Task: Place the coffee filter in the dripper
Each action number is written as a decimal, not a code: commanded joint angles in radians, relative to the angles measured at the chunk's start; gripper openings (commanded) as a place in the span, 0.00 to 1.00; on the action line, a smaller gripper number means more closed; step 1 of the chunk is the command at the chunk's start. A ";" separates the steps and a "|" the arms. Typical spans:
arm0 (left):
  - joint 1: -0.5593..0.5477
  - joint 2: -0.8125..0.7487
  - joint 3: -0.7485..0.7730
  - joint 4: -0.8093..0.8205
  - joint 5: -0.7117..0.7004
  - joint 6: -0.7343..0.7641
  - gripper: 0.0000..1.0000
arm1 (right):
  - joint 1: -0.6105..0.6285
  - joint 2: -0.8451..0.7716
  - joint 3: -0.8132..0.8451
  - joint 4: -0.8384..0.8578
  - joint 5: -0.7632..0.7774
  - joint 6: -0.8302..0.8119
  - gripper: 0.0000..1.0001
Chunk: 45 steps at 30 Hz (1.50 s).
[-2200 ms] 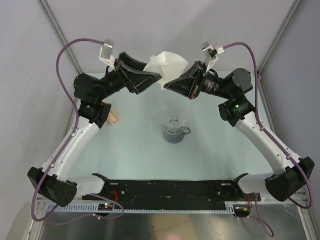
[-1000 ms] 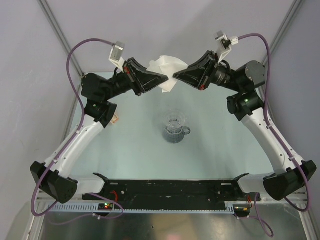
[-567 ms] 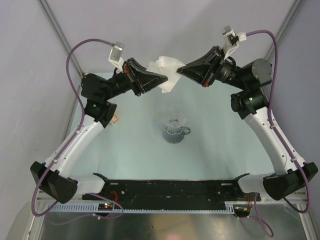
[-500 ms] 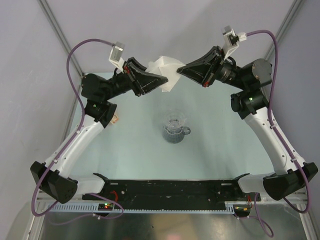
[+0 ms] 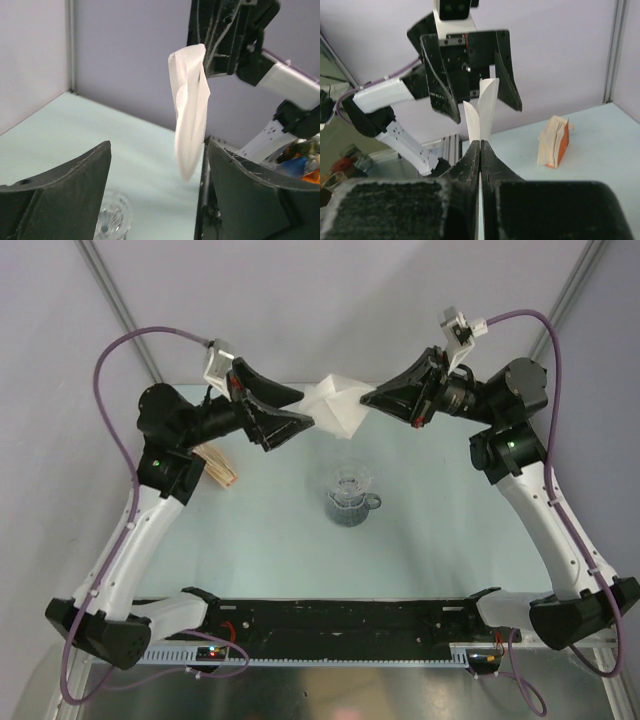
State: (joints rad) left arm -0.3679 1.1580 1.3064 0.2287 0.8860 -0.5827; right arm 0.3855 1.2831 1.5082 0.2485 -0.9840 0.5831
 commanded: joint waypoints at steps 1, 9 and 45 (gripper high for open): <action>0.027 -0.086 0.094 -0.472 0.003 0.449 0.83 | -0.003 -0.082 -0.028 -0.207 -0.072 -0.206 0.00; 0.049 -0.134 0.099 -0.654 -0.017 0.556 0.82 | 0.020 -0.127 -0.060 -0.508 -0.066 -0.451 0.00; -0.200 -0.056 0.052 -0.684 -0.101 0.518 0.47 | 0.166 -0.066 0.064 -0.765 -0.050 -0.719 0.00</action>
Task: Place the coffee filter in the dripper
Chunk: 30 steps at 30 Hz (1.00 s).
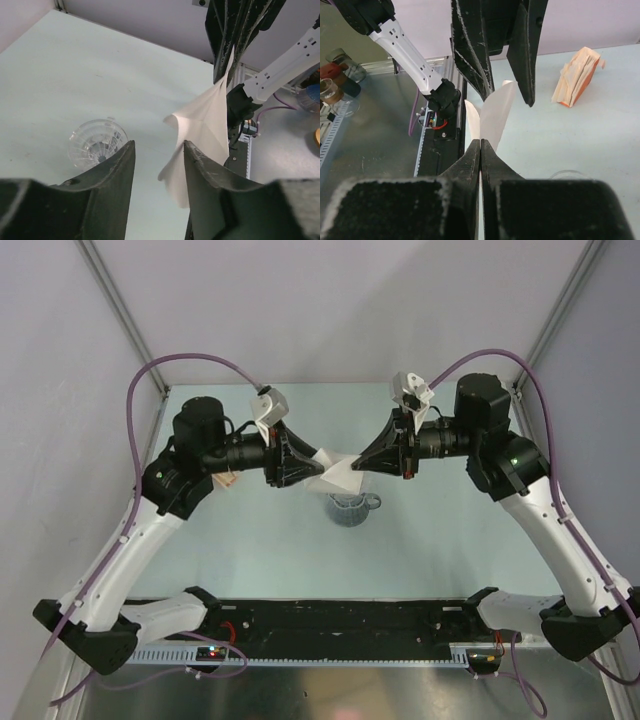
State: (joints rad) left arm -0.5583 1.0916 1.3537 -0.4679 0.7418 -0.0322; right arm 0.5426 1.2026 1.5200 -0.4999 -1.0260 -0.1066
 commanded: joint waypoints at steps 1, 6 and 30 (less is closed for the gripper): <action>-0.010 0.015 0.008 0.014 0.064 -0.043 0.43 | 0.009 0.017 0.055 -0.021 -0.008 -0.032 0.00; -0.010 0.042 0.025 0.027 0.109 -0.143 0.06 | -0.019 0.046 0.082 -0.020 -0.004 -0.020 0.00; 0.147 0.072 -0.143 0.434 0.063 -0.956 0.00 | 0.106 0.017 -0.026 -0.077 0.648 -0.407 0.92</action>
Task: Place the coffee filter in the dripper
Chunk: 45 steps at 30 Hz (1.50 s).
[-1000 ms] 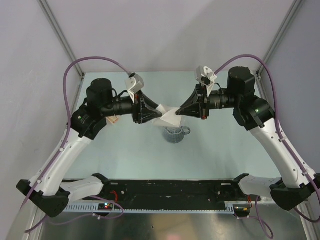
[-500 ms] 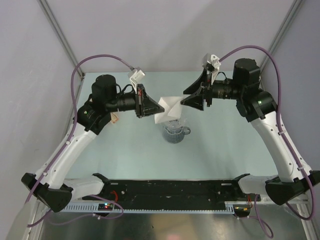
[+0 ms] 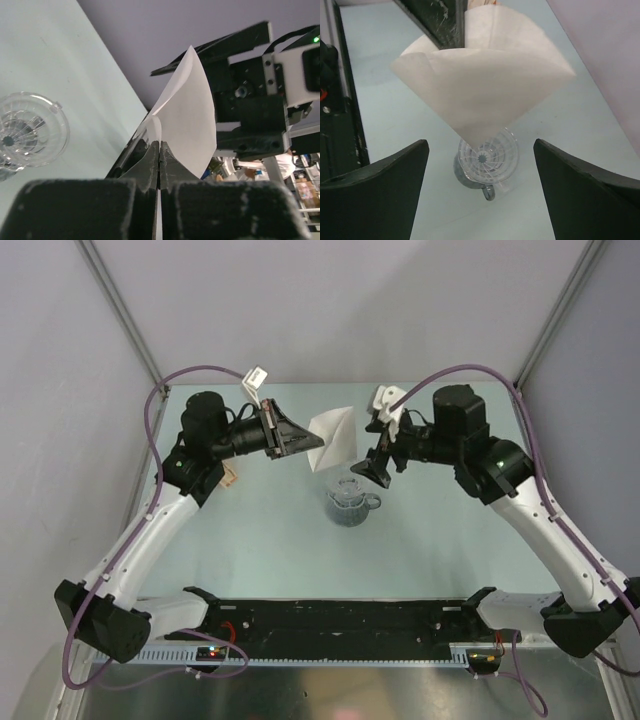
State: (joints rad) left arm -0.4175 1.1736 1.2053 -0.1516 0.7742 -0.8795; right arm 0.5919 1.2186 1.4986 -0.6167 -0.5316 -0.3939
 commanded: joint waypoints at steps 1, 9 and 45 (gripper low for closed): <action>0.009 -0.012 0.003 0.124 0.033 -0.114 0.00 | 0.070 0.007 -0.004 0.039 0.163 -0.135 0.92; 0.010 -0.022 -0.013 0.146 0.040 -0.128 0.00 | 0.110 0.038 0.003 0.025 0.180 -0.179 0.92; -0.002 -0.025 -0.024 0.199 0.037 -0.112 0.00 | 0.083 0.002 -0.034 0.203 -0.060 -0.092 0.48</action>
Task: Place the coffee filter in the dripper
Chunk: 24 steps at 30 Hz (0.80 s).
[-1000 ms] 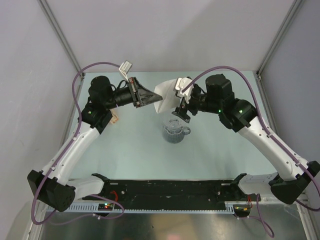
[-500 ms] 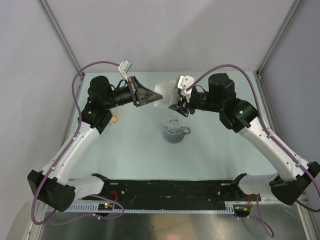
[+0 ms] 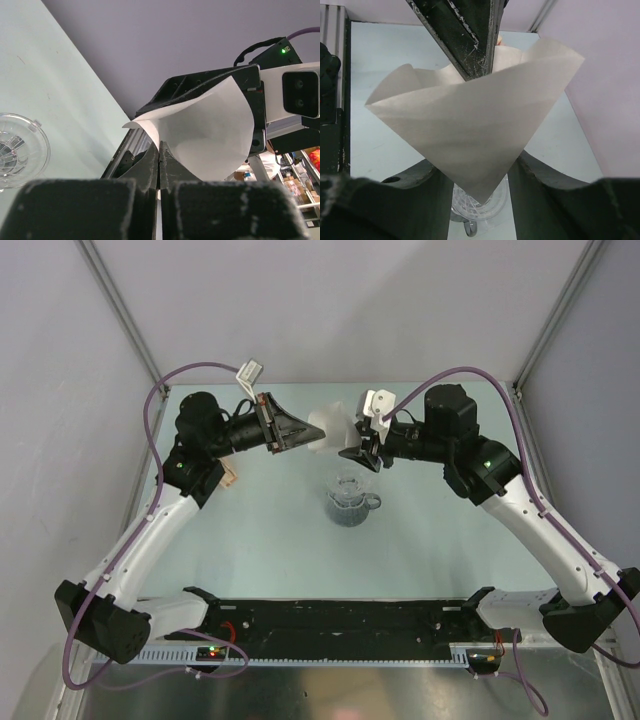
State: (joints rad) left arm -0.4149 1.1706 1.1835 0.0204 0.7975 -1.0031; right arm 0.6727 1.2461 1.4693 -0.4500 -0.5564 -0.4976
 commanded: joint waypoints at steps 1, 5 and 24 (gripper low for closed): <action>-0.006 -0.022 -0.002 0.027 0.016 0.013 0.00 | 0.003 -0.025 -0.004 0.034 -0.040 0.012 0.50; -0.014 -0.022 0.006 0.027 0.025 0.034 0.00 | 0.006 -0.022 -0.003 0.036 -0.034 0.024 0.59; -0.028 -0.025 0.018 0.027 0.030 0.098 0.00 | -0.010 -0.016 0.011 0.018 -0.075 0.054 0.54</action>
State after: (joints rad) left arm -0.4366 1.1706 1.1835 0.0204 0.8154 -0.9463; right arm 0.6693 1.2461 1.4693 -0.4507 -0.6006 -0.4572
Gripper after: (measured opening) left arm 0.005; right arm 0.582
